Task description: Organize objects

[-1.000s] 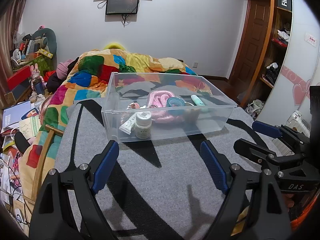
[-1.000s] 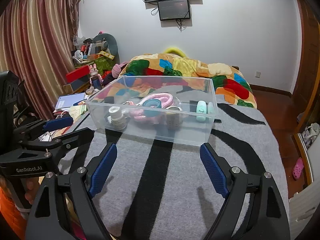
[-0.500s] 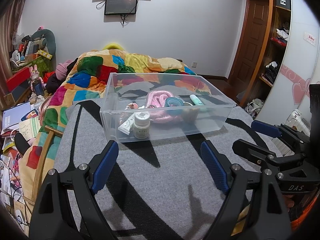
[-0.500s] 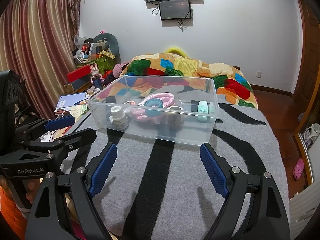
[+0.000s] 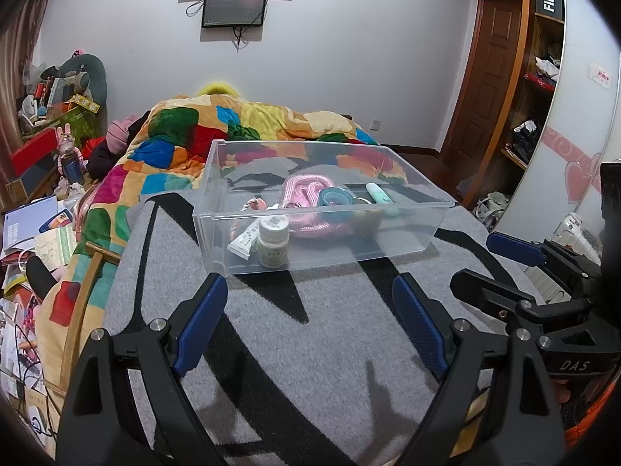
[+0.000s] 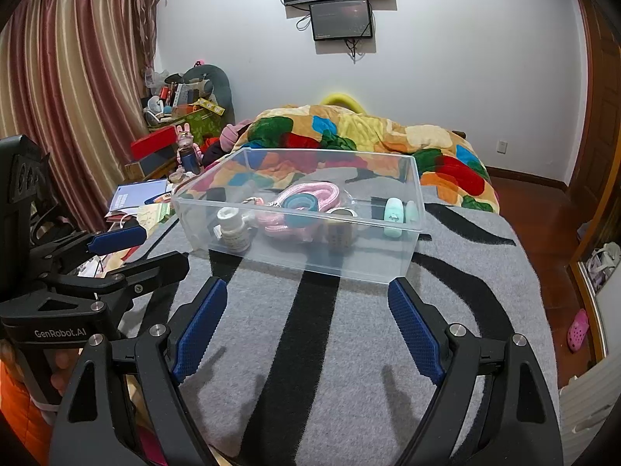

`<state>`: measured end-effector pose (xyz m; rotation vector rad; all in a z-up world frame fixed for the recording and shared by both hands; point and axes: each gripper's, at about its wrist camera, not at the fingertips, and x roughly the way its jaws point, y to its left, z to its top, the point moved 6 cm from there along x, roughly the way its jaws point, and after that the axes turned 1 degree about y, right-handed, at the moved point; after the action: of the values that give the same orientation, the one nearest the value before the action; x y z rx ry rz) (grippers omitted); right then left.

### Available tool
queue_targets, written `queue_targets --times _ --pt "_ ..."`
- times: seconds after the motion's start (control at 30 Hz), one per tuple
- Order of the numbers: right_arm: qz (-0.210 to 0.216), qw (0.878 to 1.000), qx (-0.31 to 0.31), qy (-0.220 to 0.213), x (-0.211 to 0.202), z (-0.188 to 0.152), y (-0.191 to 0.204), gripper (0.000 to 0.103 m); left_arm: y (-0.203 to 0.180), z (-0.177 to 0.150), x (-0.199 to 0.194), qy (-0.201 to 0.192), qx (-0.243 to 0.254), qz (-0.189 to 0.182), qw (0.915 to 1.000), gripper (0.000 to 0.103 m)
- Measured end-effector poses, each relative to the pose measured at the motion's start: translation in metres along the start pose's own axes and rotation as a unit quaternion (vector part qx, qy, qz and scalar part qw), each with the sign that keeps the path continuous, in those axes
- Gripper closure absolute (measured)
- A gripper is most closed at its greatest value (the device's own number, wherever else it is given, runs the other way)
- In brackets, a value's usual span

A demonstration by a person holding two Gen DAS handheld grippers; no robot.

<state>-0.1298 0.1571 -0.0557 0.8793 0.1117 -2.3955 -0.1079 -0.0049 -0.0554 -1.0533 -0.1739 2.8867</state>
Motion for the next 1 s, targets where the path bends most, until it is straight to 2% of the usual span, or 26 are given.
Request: queue_targets --times 1.0 --pt "0.001 1.000 0.001 0.001 -0.0021 0.0009 0.0002 0.020 -0.0073 -0.0033 -0.0037 -0.002 0.006 -0.006 1.0000 0.015"
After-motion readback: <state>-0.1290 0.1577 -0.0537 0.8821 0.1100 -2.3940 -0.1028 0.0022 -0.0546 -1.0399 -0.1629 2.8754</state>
